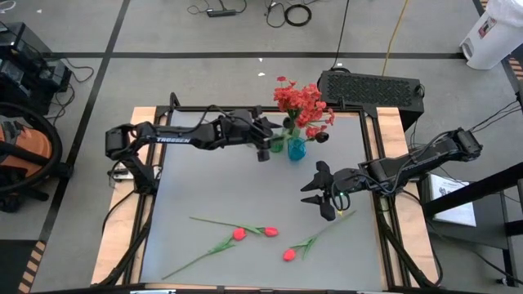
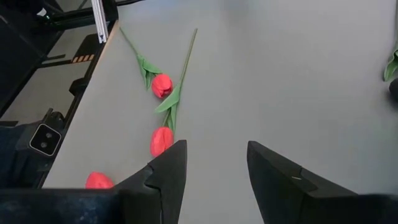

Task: Sort flowers into vase by color
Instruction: Put the right black flower into the blue vase, then put the black flower into the blue vase

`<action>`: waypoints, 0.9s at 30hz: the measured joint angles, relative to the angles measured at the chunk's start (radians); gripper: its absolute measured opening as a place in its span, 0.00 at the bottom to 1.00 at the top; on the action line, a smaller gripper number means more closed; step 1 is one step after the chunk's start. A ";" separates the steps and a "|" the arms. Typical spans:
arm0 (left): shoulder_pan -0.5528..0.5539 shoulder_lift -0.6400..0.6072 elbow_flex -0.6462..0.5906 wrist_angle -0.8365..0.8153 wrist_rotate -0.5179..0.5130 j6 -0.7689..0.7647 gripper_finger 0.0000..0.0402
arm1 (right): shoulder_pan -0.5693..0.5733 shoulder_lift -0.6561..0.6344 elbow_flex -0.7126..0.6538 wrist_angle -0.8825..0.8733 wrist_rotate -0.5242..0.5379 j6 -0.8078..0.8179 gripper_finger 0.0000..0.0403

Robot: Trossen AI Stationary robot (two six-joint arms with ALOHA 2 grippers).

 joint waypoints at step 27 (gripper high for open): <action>0.006 -0.208 -0.001 -0.797 -0.223 0.160 0.45 | 0.000 0.000 0.000 -0.003 0.000 -0.003 0.40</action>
